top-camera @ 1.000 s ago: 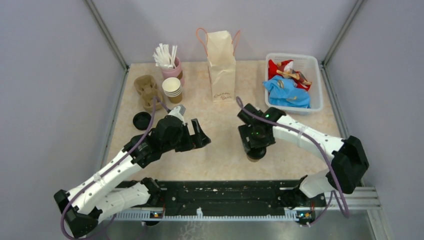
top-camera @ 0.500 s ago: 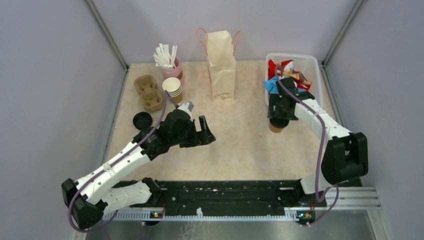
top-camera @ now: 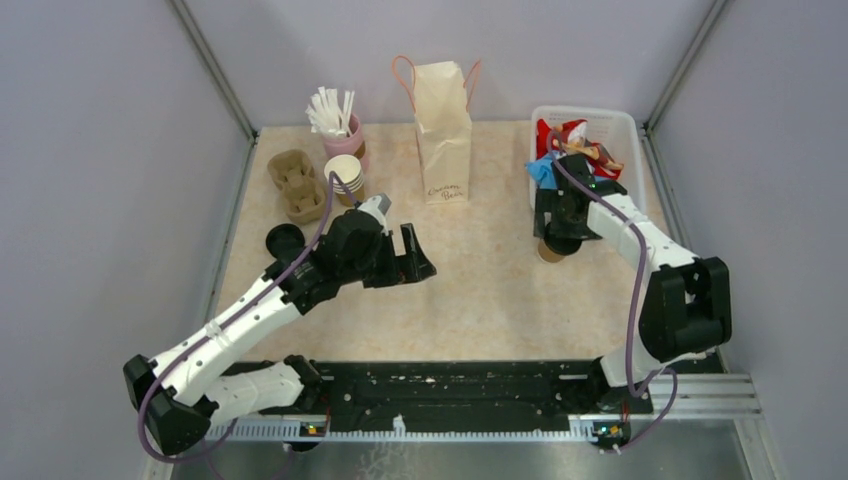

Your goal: Pack the takeout coffee

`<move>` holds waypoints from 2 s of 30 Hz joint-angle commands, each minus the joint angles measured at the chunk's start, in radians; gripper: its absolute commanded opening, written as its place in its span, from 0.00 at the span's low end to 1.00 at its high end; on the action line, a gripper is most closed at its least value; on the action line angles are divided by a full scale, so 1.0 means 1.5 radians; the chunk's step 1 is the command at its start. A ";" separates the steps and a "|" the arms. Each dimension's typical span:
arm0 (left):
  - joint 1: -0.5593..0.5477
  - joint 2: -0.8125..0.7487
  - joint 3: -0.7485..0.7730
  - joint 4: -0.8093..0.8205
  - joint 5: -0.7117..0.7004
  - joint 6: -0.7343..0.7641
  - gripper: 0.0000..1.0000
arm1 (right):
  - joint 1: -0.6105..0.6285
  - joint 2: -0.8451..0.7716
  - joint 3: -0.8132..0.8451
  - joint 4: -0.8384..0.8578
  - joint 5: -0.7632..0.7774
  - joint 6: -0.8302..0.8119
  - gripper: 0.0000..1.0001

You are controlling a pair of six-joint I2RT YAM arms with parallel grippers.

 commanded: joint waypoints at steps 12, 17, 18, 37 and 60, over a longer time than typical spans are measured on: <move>0.084 0.046 0.082 0.030 0.093 0.035 0.98 | -0.006 -0.002 0.125 -0.121 -0.061 -0.021 0.99; 0.111 0.068 0.099 0.014 0.108 0.055 0.98 | -0.004 -0.006 0.153 -0.136 -0.079 -0.027 0.99; 0.123 0.072 0.099 0.013 0.116 0.058 0.98 | -0.003 -0.014 0.158 -0.142 -0.092 -0.028 0.99; 0.571 0.349 0.297 0.017 0.102 0.244 0.82 | 0.018 -0.101 0.106 -0.141 -0.258 -0.017 0.98; 0.523 0.635 0.575 -0.028 -0.014 0.321 0.36 | 0.017 -0.007 0.188 -0.163 -0.277 -0.078 0.98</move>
